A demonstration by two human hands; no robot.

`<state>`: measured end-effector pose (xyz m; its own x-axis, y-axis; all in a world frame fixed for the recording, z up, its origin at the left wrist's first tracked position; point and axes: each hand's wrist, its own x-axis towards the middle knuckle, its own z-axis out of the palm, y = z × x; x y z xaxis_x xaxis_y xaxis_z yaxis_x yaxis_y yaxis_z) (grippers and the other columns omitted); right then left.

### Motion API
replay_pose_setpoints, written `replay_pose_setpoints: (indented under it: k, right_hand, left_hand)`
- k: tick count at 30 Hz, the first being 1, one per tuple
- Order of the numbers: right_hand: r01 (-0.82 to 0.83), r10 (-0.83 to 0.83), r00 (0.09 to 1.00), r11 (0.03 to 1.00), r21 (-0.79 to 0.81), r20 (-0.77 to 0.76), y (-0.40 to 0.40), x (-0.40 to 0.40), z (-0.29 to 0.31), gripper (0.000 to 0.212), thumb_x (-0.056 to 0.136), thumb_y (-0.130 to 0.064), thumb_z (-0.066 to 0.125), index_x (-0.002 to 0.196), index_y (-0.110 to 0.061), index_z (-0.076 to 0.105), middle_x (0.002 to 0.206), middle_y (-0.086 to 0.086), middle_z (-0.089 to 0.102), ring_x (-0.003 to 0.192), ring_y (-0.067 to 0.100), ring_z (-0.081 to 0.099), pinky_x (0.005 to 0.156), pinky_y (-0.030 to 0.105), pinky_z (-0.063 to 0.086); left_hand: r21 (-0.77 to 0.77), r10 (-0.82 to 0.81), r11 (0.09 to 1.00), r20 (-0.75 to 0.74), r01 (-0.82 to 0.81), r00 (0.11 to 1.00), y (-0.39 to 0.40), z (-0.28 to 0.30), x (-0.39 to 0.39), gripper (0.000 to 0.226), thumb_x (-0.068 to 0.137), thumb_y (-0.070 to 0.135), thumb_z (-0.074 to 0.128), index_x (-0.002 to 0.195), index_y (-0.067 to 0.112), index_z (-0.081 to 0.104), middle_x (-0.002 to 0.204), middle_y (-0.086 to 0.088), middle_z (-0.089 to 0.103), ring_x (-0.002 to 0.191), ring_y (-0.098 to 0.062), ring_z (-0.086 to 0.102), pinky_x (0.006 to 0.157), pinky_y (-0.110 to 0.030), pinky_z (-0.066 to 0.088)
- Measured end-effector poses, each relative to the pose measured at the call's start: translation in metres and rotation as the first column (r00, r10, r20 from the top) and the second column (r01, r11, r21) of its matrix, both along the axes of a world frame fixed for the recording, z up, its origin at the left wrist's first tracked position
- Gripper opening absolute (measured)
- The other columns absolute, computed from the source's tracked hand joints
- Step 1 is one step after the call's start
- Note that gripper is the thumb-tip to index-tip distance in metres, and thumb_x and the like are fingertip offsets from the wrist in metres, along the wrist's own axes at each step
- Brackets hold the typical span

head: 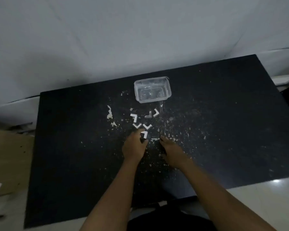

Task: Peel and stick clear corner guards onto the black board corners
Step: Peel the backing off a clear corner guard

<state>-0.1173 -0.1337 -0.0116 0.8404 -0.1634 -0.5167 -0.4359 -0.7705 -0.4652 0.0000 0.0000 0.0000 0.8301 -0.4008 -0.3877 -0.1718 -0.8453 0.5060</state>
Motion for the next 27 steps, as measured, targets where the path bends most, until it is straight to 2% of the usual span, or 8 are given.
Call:
replay_pose_setpoints:
  k: [3, 11, 13, 15, 17, 21, 24, 27]
  right_hand:
    - [0.039, -0.04, 0.999, 0.999, 0.02, 0.01, -0.003, 0.001, 0.0, 0.071, 0.096, -0.011, 0.056, 0.156, -0.01, 0.017, 0.165, 0.001, 0.008, 0.152, 0.019, 0.01, 0.12, 0.025, 0.009]
    - [0.124, -0.123, 0.992, 0.989, 0.082, -0.016, 0.0, 0.005, 0.0, 0.067, 0.094, -0.01, 0.058, 0.153, -0.01, 0.027, 0.164, 0.001, 0.015, 0.151, 0.019, 0.016, 0.122, 0.028, 0.014]
    - [0.18, -0.18, 0.984, 0.976, 0.124, -0.009, 0.002, 0.009, 0.006, 0.058, 0.093, -0.008, 0.059, 0.148, -0.01, 0.04, 0.159, 0.002, 0.029, 0.147, 0.022, 0.027, 0.121, 0.031, 0.022]
    - [0.27, -0.28, 0.959, 0.95, 0.159, 0.044, 0.005, 0.013, 0.01, 0.043, 0.09, -0.007, 0.061, 0.133, -0.012, 0.057, 0.14, 0.004, 0.054, 0.13, 0.025, 0.05, 0.11, 0.032, 0.039]
    - [0.403, -0.429, 0.901, 0.883, 0.241, 0.068, 0.01, 0.016, 0.019, 0.031, 0.091, -0.007, 0.062, 0.12, -0.015, 0.065, 0.119, 0.001, 0.065, 0.109, 0.017, 0.061, 0.097, 0.026, 0.046]
    - [0.522, -0.61, 0.786, 0.738, 0.427, 0.095, 0.022, 0.023, 0.05, 0.024, 0.093, -0.007, 0.062, 0.109, -0.024, 0.069, 0.106, -0.014, 0.066, 0.101, 0.003, 0.06, 0.097, 0.022, 0.048]
    - [0.495, -0.682, 0.709, 0.664, 0.561, 0.181, 0.033, 0.036, 0.087, 0.028, 0.093, -0.01, 0.064, 0.102, -0.036, 0.065, 0.104, -0.021, 0.066, 0.101, 0.001, 0.063, 0.088, 0.015, 0.05]
    - [0.391, -0.671, 0.665, 0.686, 0.613, 0.327, 0.043, 0.056, 0.128, 0.036, 0.091, -0.015, 0.068, 0.119, -0.036, 0.061, 0.115, -0.024, 0.064, 0.109, -0.008, 0.059, 0.093, 0.015, 0.049]
  left_hand:
    - [0.072, -0.025, 0.997, 0.015, 0.024, 1.0, -0.007, -0.004, 0.0, 0.051, 0.091, 0.04, 0.071, 0.138, 0.038, 0.05, 0.129, -0.001, 0.058, 0.116, -0.025, 0.062, 0.092, -0.046, 0.054]
    - [0.132, -0.009, 0.991, 0.086, -0.003, 0.996, -0.009, -0.01, 0.005, 0.043, 0.086, 0.042, 0.076, 0.123, 0.031, 0.056, 0.128, -0.001, 0.052, 0.118, -0.024, 0.054, 0.088, -0.04, 0.053]
    - [0.128, -0.016, 0.992, 0.108, 0.002, 0.994, -0.004, -0.012, 0.008, 0.043, 0.085, 0.047, 0.076, 0.12, 0.029, 0.058, 0.125, 0.0, 0.052, 0.115, -0.021, 0.053, 0.087, -0.038, 0.053]
    - [0.111, -0.004, 0.994, 0.103, -0.007, 0.995, 0.002, -0.012, 0.011, 0.043, 0.085, 0.053, 0.073, 0.117, 0.028, 0.06, 0.117, 0.003, 0.057, 0.108, -0.017, 0.056, 0.086, -0.035, 0.053]
    - [0.027, 0.054, 0.998, 0.037, -0.055, 0.998, 0.007, -0.009, 0.013, 0.04, 0.085, 0.055, 0.072, 0.112, 0.027, 0.063, 0.108, 0.006, 0.064, 0.096, -0.011, 0.061, 0.082, -0.032, 0.054]
    - [-0.241, 0.282, 0.914, -0.198, -0.326, 0.939, 0.012, 0.026, 0.016, 0.039, 0.087, 0.051, 0.073, 0.114, 0.022, 0.067, 0.105, 0.01, 0.067, 0.087, -0.001, 0.062, 0.068, -0.015, 0.044]
    - [-0.449, 0.33, 0.778, -0.303, -0.439, 0.894, 0.017, 0.064, 0.02, 0.035, 0.088, 0.049, 0.072, 0.116, 0.029, 0.067, 0.106, 0.01, 0.069, 0.087, -0.001, 0.065, 0.071, -0.019, 0.048]
    - [-0.589, 0.298, 0.66, -0.365, -0.467, 0.882, 0.023, 0.103, 0.026, 0.028, 0.091, 0.045, 0.07, 0.115, 0.032, 0.07, 0.105, 0.01, 0.07, 0.095, -0.006, 0.068, 0.081, -0.025, 0.056]
